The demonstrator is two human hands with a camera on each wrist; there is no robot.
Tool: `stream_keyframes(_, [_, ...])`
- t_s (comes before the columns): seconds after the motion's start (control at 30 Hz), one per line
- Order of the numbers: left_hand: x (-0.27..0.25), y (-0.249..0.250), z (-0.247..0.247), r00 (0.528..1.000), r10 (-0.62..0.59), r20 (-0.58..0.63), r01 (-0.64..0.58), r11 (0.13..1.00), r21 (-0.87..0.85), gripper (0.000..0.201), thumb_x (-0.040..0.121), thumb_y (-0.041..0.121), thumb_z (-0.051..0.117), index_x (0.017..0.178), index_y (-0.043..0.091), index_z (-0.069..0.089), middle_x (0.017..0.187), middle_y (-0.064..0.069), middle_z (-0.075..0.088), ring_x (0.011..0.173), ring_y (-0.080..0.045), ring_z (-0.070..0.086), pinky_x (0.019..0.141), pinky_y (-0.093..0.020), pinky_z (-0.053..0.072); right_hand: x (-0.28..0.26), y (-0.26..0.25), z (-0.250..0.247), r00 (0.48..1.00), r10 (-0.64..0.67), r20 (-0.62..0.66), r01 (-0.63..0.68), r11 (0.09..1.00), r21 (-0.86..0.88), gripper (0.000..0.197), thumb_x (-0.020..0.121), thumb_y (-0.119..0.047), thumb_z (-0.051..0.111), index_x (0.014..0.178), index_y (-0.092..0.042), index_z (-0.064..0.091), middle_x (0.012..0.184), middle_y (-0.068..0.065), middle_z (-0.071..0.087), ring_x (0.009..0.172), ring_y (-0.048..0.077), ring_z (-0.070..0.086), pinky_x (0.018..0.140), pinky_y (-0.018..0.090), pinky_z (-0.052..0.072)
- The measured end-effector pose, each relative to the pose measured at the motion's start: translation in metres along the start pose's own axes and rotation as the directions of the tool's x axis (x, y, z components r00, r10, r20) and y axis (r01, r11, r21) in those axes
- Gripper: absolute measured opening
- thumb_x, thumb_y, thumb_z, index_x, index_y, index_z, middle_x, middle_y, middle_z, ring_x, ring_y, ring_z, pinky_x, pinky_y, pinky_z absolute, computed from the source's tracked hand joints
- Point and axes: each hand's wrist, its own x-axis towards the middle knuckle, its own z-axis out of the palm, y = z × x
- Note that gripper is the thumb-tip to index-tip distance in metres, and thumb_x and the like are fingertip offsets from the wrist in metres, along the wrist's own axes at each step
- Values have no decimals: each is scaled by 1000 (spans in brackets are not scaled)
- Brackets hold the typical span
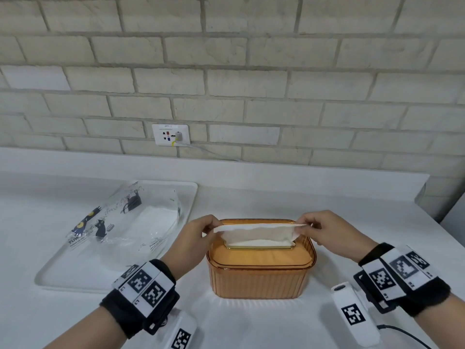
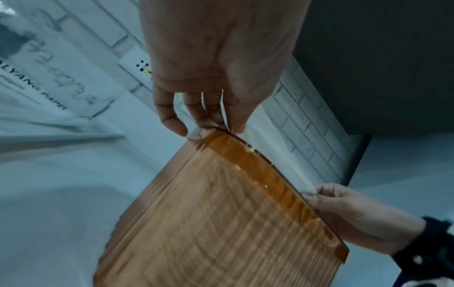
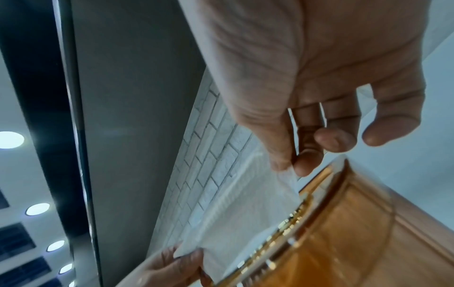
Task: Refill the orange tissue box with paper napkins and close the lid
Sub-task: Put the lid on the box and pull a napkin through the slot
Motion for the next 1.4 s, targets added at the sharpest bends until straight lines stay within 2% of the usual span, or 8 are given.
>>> stream_keyframes(0.27, [6, -4, 4, 998, -49, -44, 45, 994, -95, 26, 95, 16, 55, 69, 15, 53, 65, 4, 51, 64, -12, 47, 63, -24, 38, 1, 4, 5, 998, 41, -51, -40, 999, 13, 33, 96, -21, 48, 65, -12, 56, 55, -10, 53, 51, -1, 47, 58, 18, 37])
stream_keyframes(0.43, [-6, -4, 4, 984, -83, -158, 58, 986, -154, 12, 91, 27, 60, 81, 24, 57, 97, 5, 56, 88, -8, 56, 83, -35, 51, -9, 11, 10, 980, 74, -184, -60, 995, 80, 12, 92, -26, 54, 89, -15, 58, 83, -3, 58, 64, 10, 49, 63, 24, 43])
stream_keyframes(0.5, [-17, -5, 3, 986, -120, -115, 97, 978, -187, 13, 86, 37, 62, 96, 29, 57, 114, 5, 55, 101, -8, 57, 87, -31, 52, -21, 14, 14, 983, 93, -158, -76, 991, 110, 18, 88, -30, 61, 103, -24, 54, 99, -6, 55, 73, 12, 55, 62, 19, 43])
stream_keyframes(0.6, [-35, -11, 5, 988, -146, 52, 154, 962, -224, 58, 71, 50, 63, 124, 35, 45, 127, 10, 53, 112, -7, 56, 86, -22, 51, -39, 18, 22, 993, 115, -35, -108, 981, 159, 43, 84, -30, 65, 120, -33, 42, 115, -10, 49, 88, 14, 63, 68, 23, 54])
stream_keyframes(0.73, [-49, -17, 9, 982, -142, 127, 170, 952, -255, 84, 68, 47, 68, 141, 43, 27, 137, 18, 46, 125, -6, 49, 104, -31, 45, -49, 23, 28, 990, 143, -9, -135, 950, 283, 61, 84, -27, 65, 138, -22, 37, 127, -6, 51, 95, 12, 65, 75, 25, 57])
stream_keyframes(0.97, [-50, -18, 16, 984, -129, 120, 161, 936, -312, 70, 82, 18, 70, 127, 50, 27, 97, 55, 51, 97, 27, 50, 81, -1, 43, -63, 22, 38, 997, 77, -12, -65, 915, 397, 62, 71, -44, 59, 129, -37, 39, 121, -22, 56, 100, 1, 64, 93, 28, 51])
stream_keyframes(1.27, [10, -8, 18, 986, -155, 64, 167, 891, -423, 82, 84, 12, 69, 151, 23, 23, 145, 9, 42, 132, -10, 44, 110, -35, 38, -15, 21, 11, 995, 40, -87, 4, 893, 449, 37, 91, -20, 55, 118, -42, 43, 122, -20, 55, 104, 6, 61, 92, 27, 49])
stream_keyframes(1.4, [53, -16, 26, 982, -188, 33, 179, 850, -496, 79, 85, 10, 67, 151, 15, 24, 147, 3, 42, 134, -15, 43, 100, -28, 44, 34, 36, 3, 993, 75, -86, -32, 904, 426, 43, 93, -19, 53, 134, -28, 41, 128, -7, 54, 115, 14, 54, 91, 26, 49])
